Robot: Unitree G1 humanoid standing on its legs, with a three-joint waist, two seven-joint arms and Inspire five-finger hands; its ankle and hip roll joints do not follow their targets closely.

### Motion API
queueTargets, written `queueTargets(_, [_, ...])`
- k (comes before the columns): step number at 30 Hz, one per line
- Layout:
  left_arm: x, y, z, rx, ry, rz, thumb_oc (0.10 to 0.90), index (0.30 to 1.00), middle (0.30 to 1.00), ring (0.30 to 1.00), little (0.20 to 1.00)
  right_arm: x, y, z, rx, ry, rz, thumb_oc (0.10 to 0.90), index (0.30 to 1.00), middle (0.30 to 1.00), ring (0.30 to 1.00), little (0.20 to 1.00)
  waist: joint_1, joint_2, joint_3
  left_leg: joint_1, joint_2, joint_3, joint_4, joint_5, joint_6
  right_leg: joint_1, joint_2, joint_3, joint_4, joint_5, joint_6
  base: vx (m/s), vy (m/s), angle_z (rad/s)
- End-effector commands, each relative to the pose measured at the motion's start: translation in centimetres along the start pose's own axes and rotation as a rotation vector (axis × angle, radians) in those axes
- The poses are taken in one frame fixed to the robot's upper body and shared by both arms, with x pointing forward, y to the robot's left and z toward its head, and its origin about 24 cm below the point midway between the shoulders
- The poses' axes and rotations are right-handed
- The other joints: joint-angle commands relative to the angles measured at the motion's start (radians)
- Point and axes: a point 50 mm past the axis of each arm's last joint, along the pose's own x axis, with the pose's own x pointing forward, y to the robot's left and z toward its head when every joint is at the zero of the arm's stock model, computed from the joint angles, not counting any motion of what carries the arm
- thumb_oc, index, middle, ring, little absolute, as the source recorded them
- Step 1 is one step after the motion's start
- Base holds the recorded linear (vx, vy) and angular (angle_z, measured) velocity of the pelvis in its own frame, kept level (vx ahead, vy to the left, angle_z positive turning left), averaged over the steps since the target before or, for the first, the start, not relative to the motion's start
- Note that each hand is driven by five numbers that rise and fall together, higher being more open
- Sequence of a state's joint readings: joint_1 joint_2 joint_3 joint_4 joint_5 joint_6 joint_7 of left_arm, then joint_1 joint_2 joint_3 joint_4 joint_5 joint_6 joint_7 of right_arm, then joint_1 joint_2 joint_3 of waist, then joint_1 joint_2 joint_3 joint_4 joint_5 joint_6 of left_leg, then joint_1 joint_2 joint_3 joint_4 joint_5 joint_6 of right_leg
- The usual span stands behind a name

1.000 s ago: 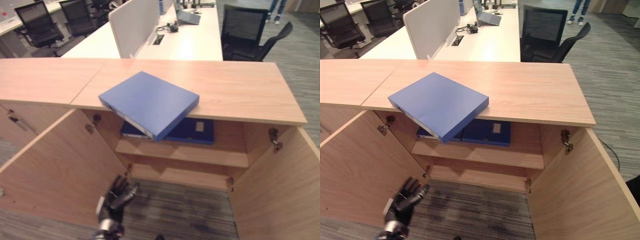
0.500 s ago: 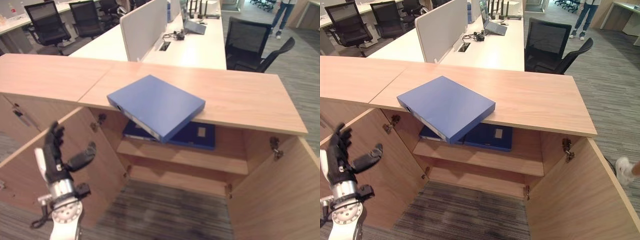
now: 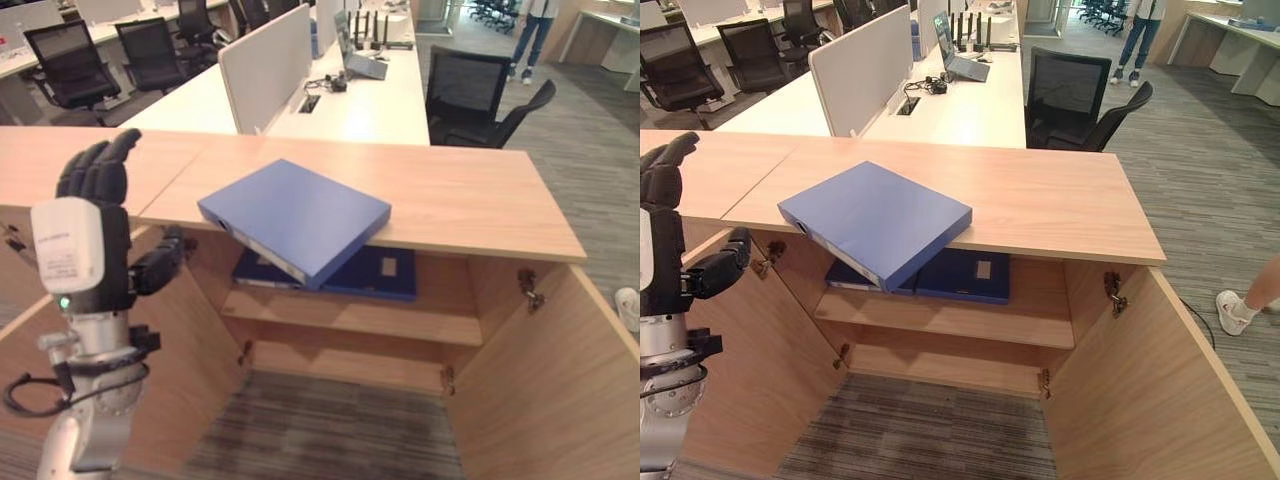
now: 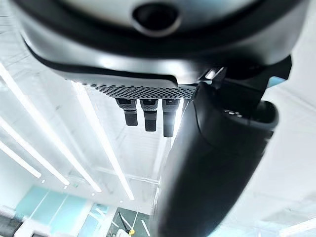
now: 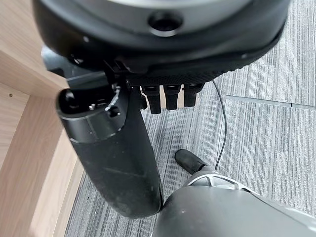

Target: Put the empty folder in the office cabinet

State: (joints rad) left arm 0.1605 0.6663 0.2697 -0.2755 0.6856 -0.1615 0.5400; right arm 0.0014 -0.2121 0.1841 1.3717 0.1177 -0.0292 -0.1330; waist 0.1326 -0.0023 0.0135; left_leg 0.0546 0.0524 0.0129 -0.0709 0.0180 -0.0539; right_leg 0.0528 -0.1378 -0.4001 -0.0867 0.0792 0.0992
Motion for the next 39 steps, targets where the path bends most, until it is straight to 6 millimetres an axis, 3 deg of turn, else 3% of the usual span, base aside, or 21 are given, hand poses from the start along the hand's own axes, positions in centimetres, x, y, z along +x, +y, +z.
queueTargets(1, [2.5, 3.0, 2.1, 0.076, -0.227, 0.163, 0.800, 0.900, 0.900, 0.900, 0.900, -0.1, 0.9, 0.3, -0.123, -0.018, 0.024, 0.800, 0.900, 0.900, 0.900, 0.900, -0.016, -0.048, -0.024, -0.029, -0.031, -0.051, -0.016, -0.061, -0.022, 0.003, -0.013, 0.120, 0.001, -0.043, 0.057, 0.00, -0.001, -0.11])
queueTargets(10, [1.0, 2.9, 0.9, 0.169, -0.246, 0.031, 0.800, 0.900, 0.900, 0.900, 0.900, -0.1, 0.8, 0.5, -0.126, -0.034, 0.026, 0.800, 0.900, 0.900, 0.900, 0.900, -0.012, -0.056, -0.021, -0.028, -0.028, -0.045, -0.016, -0.060, -0.021, -0.001, -0.011, 0.130, 0.002, -0.039, 0.057, 0.00, -0.001, -0.02])
queueTargets(18, [0.8, 2.4, 0.8, 0.180, -0.265, -0.025, 0.800, 0.900, 0.900, 0.900, 0.900, 0.0, 0.9, 1.1, -0.122, -0.052, 0.031, 0.800, 0.900, 0.900, 0.900, 0.900, -0.019, -0.057, -0.022, -0.029, -0.031, -0.042, -0.016, -0.059, -0.019, -0.003, -0.010, 0.133, 0.003, -0.037, 0.058, 0.00, 0.000, 0.00])
queueTargets(29, [3.0, 1.6, 2.5, 0.168, -0.345, 0.020, 0.800, 0.900, 0.900, 0.900, 0.900, 0.0, 0.7, 1.5, -0.145, -0.066, 0.029, 0.800, 0.900, 0.900, 0.900, 0.900, -0.048, -0.057, -0.033, -0.021, -0.030, -0.028, -0.016, -0.065, -0.018, -0.005, -0.009, 0.148, 0.002, -0.034, 0.058, 0.00, 0.001, -0.01])
queueTargets(39, [3.4, 0.3, 3.5, 0.136, -0.389, -0.031, 0.800, 0.900, 0.900, 0.900, 0.900, 0.0, 0.5, 1.4, -0.145, -0.064, 0.025, 0.800, 0.900, 0.900, 0.900, 0.900, -0.067, -0.053, -0.035, -0.013, -0.029, -0.017, -0.016, -0.070, -0.016, -0.007, -0.007, 0.162, 0.003, -0.033, 0.057, 0.01, 0.002, -0.07])
